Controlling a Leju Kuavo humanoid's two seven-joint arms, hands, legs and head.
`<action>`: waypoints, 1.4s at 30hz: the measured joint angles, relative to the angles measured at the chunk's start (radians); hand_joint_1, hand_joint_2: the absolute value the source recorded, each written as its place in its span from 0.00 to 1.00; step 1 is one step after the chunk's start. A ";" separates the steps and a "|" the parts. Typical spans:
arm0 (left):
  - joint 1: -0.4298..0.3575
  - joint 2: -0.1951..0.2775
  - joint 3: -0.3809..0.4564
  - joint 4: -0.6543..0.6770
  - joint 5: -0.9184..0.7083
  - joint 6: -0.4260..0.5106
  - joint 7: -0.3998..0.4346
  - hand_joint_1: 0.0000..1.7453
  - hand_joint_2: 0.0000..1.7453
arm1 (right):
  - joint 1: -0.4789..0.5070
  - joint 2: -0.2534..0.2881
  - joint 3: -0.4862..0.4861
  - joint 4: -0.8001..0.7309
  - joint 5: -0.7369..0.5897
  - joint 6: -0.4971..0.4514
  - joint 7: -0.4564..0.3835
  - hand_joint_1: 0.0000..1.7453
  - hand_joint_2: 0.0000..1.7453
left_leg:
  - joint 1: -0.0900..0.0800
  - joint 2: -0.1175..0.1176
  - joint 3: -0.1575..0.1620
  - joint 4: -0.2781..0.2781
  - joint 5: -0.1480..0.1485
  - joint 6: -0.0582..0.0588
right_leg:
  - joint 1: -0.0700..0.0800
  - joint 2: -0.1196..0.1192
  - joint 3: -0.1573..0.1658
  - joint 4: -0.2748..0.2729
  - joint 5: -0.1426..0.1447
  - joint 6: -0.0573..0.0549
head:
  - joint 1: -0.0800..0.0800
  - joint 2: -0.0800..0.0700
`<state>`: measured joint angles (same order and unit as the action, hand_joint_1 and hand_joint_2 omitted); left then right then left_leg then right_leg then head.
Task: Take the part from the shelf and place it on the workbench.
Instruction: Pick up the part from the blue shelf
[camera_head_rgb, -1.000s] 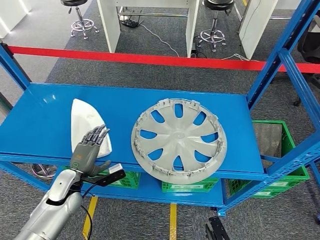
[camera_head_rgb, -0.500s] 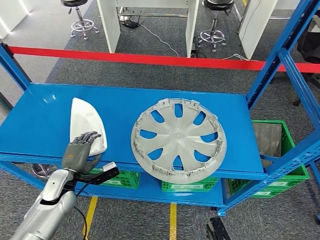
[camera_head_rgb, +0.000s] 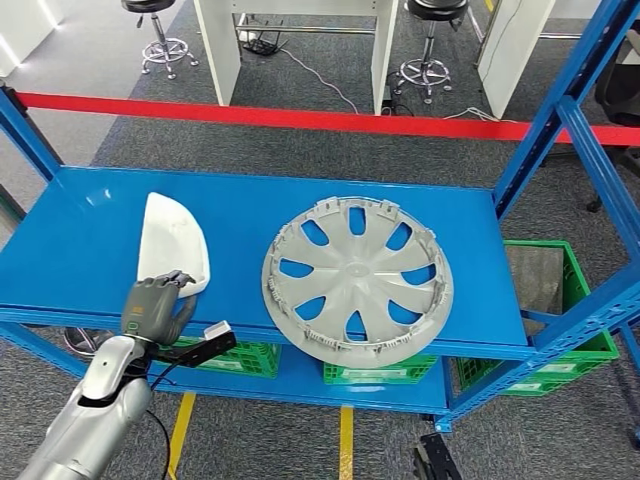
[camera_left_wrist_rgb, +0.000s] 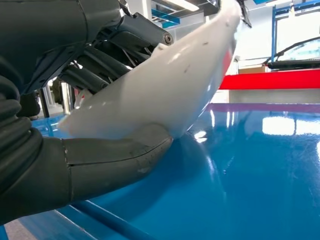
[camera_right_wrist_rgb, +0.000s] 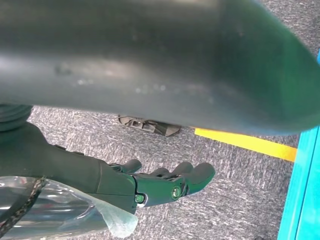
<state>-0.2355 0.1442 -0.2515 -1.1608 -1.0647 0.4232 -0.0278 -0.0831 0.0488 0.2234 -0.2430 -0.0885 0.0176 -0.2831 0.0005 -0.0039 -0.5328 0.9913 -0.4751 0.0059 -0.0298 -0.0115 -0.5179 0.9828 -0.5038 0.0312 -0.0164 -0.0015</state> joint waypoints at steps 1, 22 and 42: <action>0.000 0.000 0.000 0.000 0.000 0.000 0.000 1.00 1.00 | 0.000 0.000 0.000 0.000 0.000 0.000 0.000 0.00 0.00 | 0.000 0.000 0.000 0.000 0.000 0.000 | 0.000 0.000 0.000 0.000 0.000 0.000 | 0.000 0.000; 0.000 0.000 0.001 0.000 -0.001 -0.006 0.000 1.00 1.00 | 0.000 0.000 -0.001 0.000 0.000 0.000 0.000 0.00 0.00 | 0.000 0.000 0.000 0.000 0.000 0.000 | 0.000 0.000 0.000 0.000 0.000 0.000 | 0.000 0.000; 0.108 -0.215 0.210 -0.383 0.575 0.277 -0.663 1.00 1.00 | -0.002 0.026 -0.002 0.000 0.032 -0.029 -0.021 0.00 0.00 | -0.001 0.000 -0.003 0.000 0.000 0.000 | -0.001 0.000 -0.004 0.000 0.000 0.000 | 0.000 0.000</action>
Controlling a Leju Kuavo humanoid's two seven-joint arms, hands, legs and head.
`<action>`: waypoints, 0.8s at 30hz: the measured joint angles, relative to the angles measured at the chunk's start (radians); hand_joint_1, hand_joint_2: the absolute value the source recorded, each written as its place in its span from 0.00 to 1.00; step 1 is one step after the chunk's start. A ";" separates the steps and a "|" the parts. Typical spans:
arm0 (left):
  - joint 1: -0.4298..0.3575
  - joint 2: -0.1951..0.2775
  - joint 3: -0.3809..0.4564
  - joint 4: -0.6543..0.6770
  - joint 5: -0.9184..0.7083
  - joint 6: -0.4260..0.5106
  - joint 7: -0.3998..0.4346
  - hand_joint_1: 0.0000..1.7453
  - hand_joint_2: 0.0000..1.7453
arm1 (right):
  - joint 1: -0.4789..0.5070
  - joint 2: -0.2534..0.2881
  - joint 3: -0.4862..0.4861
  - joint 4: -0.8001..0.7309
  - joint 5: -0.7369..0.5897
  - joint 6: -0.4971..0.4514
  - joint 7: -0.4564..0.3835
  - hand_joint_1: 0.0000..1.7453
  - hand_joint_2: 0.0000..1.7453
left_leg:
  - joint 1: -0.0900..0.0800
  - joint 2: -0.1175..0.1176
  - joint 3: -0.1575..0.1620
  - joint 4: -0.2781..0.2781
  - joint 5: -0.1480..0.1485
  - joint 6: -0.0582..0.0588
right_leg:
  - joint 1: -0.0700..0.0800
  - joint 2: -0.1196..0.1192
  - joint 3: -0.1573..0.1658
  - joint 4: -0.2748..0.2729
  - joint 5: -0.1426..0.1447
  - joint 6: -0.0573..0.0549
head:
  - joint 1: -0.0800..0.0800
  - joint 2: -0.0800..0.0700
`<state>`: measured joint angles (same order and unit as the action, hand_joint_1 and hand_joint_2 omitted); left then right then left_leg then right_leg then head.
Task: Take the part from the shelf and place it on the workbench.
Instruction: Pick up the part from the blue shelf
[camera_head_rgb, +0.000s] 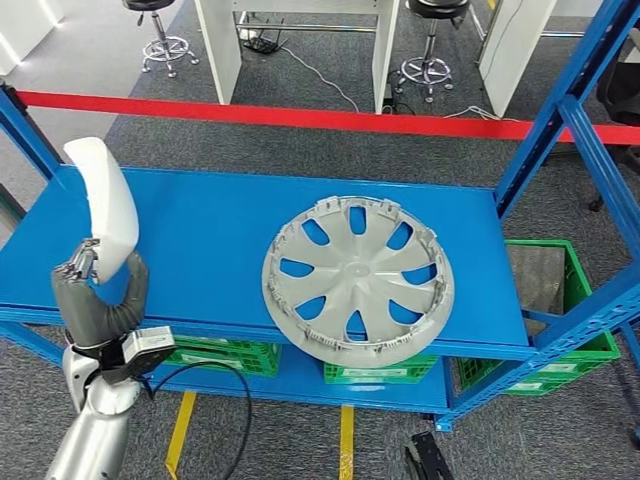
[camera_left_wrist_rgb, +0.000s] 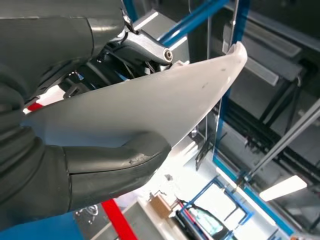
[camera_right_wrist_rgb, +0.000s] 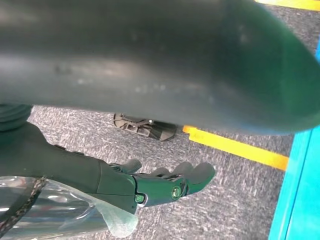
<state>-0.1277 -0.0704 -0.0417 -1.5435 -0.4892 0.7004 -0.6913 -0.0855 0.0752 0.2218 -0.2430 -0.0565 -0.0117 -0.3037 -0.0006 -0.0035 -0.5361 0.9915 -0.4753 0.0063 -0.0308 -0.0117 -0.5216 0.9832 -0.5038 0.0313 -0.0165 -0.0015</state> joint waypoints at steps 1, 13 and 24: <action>0.002 -0.005 0.005 -0.010 0.001 0.000 0.000 1.00 1.00 | 0.000 0.000 0.000 0.000 0.000 0.000 0.000 0.00 0.00 | 0.000 0.000 0.000 0.000 0.000 0.000 | 0.000 0.000 0.000 0.000 0.000 0.000 | 0.000 0.000; 0.011 -0.030 0.024 -0.043 -0.012 0.000 0.000 1.00 1.00 | 0.000 0.000 0.000 0.000 0.002 0.000 -0.002 0.00 0.00 | 0.000 0.000 0.000 0.000 0.000 0.000 | 0.000 0.001 0.000 0.000 0.000 0.000 | 0.000 0.000; 0.012 -0.035 0.024 -0.038 -0.014 0.000 0.000 1.00 1.00 | 0.000 0.000 0.000 0.000 0.002 0.000 -0.003 0.00 0.00 | 0.000 0.000 0.000 0.000 0.000 0.000 | 0.000 0.001 0.000 0.000 0.000 0.000 | 0.000 0.000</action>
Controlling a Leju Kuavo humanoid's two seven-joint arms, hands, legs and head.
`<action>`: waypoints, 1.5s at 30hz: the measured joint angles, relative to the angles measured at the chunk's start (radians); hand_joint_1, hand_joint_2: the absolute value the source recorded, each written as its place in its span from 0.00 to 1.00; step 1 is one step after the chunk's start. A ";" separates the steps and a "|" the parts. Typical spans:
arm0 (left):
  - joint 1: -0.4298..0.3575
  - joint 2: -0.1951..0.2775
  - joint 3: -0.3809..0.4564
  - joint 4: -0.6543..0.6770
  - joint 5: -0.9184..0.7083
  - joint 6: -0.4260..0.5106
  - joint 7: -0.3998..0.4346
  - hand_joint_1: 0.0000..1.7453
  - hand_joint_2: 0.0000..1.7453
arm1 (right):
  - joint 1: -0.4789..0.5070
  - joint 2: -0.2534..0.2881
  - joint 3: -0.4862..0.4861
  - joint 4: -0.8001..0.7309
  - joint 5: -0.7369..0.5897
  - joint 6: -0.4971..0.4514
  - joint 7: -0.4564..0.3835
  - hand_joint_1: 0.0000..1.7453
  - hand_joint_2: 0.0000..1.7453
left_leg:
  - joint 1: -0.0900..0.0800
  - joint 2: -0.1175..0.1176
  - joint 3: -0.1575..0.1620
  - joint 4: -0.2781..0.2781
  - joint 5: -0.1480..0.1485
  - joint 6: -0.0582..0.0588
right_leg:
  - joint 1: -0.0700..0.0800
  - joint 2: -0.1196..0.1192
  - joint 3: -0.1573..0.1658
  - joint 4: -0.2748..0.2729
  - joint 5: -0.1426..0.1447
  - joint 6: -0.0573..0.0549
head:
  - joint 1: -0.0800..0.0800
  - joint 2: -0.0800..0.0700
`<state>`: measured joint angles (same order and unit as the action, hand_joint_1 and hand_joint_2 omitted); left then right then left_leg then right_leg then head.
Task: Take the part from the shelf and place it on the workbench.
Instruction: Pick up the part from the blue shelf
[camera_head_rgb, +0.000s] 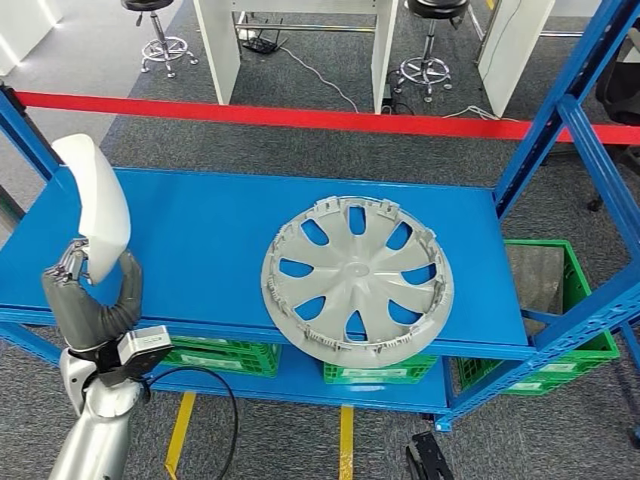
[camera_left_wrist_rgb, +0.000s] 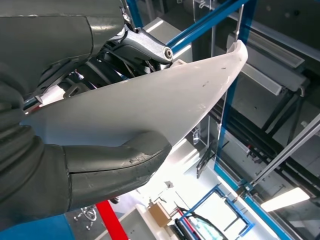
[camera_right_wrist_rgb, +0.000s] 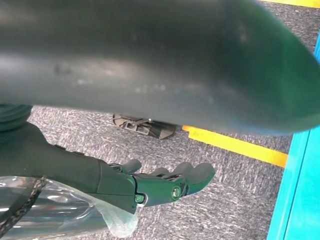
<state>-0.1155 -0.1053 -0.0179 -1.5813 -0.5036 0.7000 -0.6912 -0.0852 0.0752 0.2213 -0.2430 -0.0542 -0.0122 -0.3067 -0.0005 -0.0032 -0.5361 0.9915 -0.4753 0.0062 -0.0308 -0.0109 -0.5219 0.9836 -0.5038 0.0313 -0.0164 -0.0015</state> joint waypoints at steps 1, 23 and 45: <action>0.000 0.000 0.000 0.003 -0.001 0.000 0.001 1.00 1.00 | 0.000 0.000 0.000 0.000 0.000 0.000 0.000 0.00 0.00 | 0.000 0.000 0.000 0.000 0.000 0.000 | 0.000 0.000 0.000 0.000 0.000 0.000 | 0.000 0.000; -0.011 0.077 -0.099 0.081 0.197 -0.190 0.135 1.00 1.00 | 0.000 0.000 -0.008 0.000 0.005 0.001 0.002 0.00 0.00 | 0.000 0.000 0.000 0.000 0.000 0.000 | 0.000 0.001 0.000 0.000 0.000 0.000 | 0.000 0.000; -0.010 0.101 -0.101 0.093 0.182 -0.198 0.134 1.00 1.00 | 0.001 0.004 -0.020 0.000 0.011 0.002 0.001 0.00 0.00 | -0.006 0.002 -0.005 0.001 0.009 0.024 | -0.010 0.002 -0.007 0.002 0.000 0.020 | 0.000 0.000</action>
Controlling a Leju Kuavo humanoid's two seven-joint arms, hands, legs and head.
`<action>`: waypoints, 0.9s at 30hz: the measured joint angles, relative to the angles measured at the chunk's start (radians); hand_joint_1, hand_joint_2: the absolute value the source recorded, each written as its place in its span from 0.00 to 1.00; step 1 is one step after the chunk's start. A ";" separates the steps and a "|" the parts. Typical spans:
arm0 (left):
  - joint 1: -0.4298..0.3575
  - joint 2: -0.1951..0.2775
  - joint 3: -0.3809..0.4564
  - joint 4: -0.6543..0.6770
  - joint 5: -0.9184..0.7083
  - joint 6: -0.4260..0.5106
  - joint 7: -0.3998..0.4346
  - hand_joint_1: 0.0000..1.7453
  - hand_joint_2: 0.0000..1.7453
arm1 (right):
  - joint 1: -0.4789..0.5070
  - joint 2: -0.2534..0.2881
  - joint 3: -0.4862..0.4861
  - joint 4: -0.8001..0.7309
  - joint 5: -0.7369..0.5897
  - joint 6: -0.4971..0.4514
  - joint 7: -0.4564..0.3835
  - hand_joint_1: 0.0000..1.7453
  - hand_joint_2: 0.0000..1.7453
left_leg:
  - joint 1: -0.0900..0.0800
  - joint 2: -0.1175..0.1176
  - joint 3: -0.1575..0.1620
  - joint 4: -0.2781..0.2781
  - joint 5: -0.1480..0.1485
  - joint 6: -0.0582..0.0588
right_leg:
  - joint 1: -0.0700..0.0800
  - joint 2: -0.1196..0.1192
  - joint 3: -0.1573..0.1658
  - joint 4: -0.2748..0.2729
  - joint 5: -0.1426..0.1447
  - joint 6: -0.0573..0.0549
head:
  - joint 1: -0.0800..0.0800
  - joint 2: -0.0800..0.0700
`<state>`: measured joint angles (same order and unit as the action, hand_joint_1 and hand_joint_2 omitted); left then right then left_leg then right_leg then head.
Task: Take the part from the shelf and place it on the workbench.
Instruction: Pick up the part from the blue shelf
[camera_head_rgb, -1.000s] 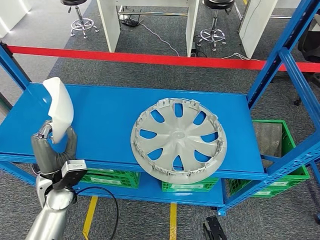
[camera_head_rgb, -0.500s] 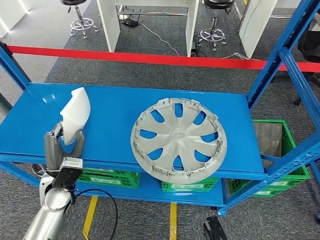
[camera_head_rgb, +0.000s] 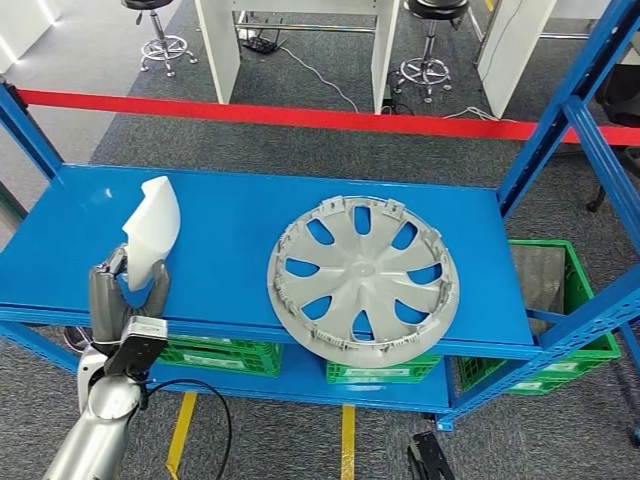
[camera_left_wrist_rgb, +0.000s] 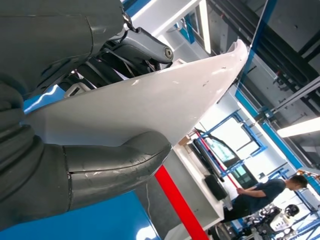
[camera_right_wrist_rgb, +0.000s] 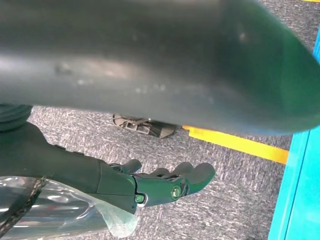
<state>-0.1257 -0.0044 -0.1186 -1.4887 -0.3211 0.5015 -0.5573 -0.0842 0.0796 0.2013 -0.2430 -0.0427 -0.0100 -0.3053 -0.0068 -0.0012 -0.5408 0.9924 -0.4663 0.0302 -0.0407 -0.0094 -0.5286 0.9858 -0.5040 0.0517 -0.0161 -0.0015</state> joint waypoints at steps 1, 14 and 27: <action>0.000 0.000 0.000 0.000 -0.004 0.002 0.000 1.00 1.00 | 0.000 0.000 -0.001 0.000 0.000 0.000 0.000 0.00 0.00 | 0.002 0.002 0.000 -0.006 0.005 0.006 | 0.001 0.001 -0.013 0.024 -0.020 -0.001 | 0.001 0.000; 0.006 0.001 0.001 0.002 -0.034 0.015 0.011 1.00 1.00 | 0.001 0.001 -0.004 0.000 0.004 -0.003 0.000 0.00 0.00 | -0.012 0.001 -0.041 0.017 0.028 -0.013 | 0.027 0.008 -0.003 0.026 -0.005 -0.043 | 0.002 0.000; 0.008 0.007 0.002 0.008 -0.034 0.014 0.015 1.00 1.00 | -0.001 0.002 -0.009 0.000 0.005 -0.001 0.001 0.00 0.00 | 0.018 -0.003 0.057 0.015 -0.058 -0.056 | 0.021 0.004 -0.091 0.034 0.066 -0.042 | -0.008 0.000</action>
<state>-0.1177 0.0031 -0.1170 -1.4803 -0.3552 0.5156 -0.5425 -0.0848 0.0820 0.1919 -0.2430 -0.0377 -0.0110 -0.3047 0.0108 -0.0045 -0.4835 1.0070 -0.5243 -0.0254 -0.0200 -0.0053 -0.6193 1.0198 -0.4379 0.0095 -0.0239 -0.0015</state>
